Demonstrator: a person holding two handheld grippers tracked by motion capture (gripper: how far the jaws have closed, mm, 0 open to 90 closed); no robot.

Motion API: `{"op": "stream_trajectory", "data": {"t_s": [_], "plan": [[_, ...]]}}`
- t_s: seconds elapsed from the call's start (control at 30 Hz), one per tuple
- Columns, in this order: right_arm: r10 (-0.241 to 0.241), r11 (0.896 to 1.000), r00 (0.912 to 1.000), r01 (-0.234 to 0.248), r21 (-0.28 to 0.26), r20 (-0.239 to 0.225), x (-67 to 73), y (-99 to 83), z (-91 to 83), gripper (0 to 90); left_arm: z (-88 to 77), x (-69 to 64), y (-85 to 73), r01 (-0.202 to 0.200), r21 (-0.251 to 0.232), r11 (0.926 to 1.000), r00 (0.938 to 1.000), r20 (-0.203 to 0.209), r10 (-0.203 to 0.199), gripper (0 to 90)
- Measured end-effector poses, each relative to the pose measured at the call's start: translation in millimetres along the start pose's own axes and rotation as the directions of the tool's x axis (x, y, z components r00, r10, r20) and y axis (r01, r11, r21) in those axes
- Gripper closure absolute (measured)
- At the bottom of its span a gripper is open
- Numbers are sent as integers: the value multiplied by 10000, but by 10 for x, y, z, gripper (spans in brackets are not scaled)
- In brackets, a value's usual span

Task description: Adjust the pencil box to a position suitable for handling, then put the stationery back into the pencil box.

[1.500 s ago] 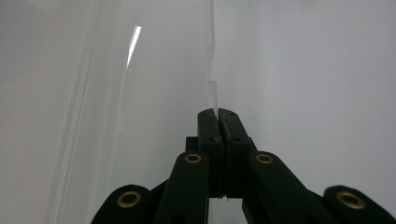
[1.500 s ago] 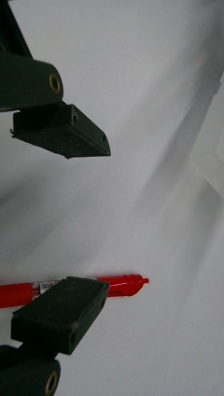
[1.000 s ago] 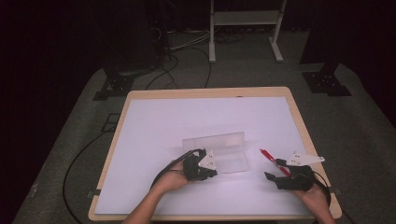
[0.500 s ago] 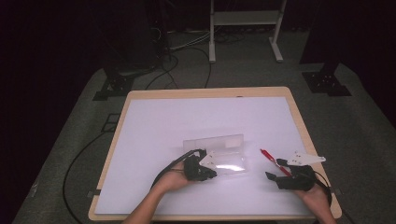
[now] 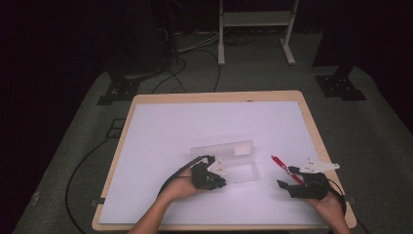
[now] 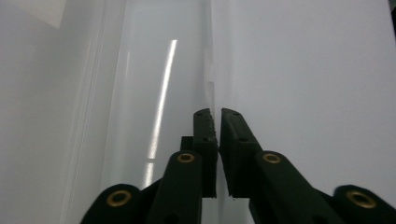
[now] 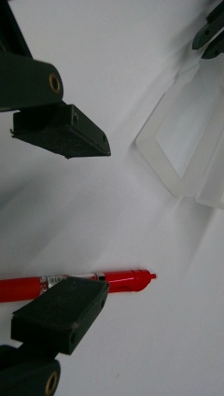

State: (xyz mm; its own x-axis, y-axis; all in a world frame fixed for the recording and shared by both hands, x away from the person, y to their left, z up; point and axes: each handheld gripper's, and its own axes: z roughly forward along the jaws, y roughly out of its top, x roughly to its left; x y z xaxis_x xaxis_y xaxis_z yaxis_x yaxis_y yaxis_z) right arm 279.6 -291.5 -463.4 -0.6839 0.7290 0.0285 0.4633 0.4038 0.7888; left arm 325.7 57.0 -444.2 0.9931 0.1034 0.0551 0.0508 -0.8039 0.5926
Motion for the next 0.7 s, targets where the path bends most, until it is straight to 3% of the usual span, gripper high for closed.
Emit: {"op": "stream_trajectory", "data": {"t_s": [0.17, 0.23, 0.37, 0.57, 0.63, 0.67, 0.7], "plan": [[31, 10000, 10000, -31, 35, 32, -13, 9, 15, 282, -78, -13, -3, 81, -278, 9996, 10000, -8, -82, 738], [107, 9999, 9999, -107, 19, 9, -26, 15, 16, 282, -126, -7, -18, 218, -448, 9988, 9996, -150, -225, 674], [114, 9999, 9999, -114, -10, 25, -39, 45, 9, 282, -260, -1, -77, 473, -805, 9956, 9978, -415, -508, 637], [318, 9995, 9994, -319, 82, 122, -122, 124, -2, 273, -500, 26, -217, 742, -1269, 9891, 9914, -977, -869, 575], [339, 9994, 9993, -340, 68, 168, -140, 139, -5, 268, -589, 37, -280, 904, -1452, 9853, 9879, -1119, -1071, 554], [474, 9989, 9987, -475, 32, 199, -168, 158, -3, 260, -677, 42, -351, 1108, -1603, 9808, 9820, -1339, -1328, 542], [474, 9989, 9987, -475, 32, 199, -168, 158, -3, 260, -677, 42, -351, 1108, -1603, 9808, 9820, -1339, -1328, 541]]}}
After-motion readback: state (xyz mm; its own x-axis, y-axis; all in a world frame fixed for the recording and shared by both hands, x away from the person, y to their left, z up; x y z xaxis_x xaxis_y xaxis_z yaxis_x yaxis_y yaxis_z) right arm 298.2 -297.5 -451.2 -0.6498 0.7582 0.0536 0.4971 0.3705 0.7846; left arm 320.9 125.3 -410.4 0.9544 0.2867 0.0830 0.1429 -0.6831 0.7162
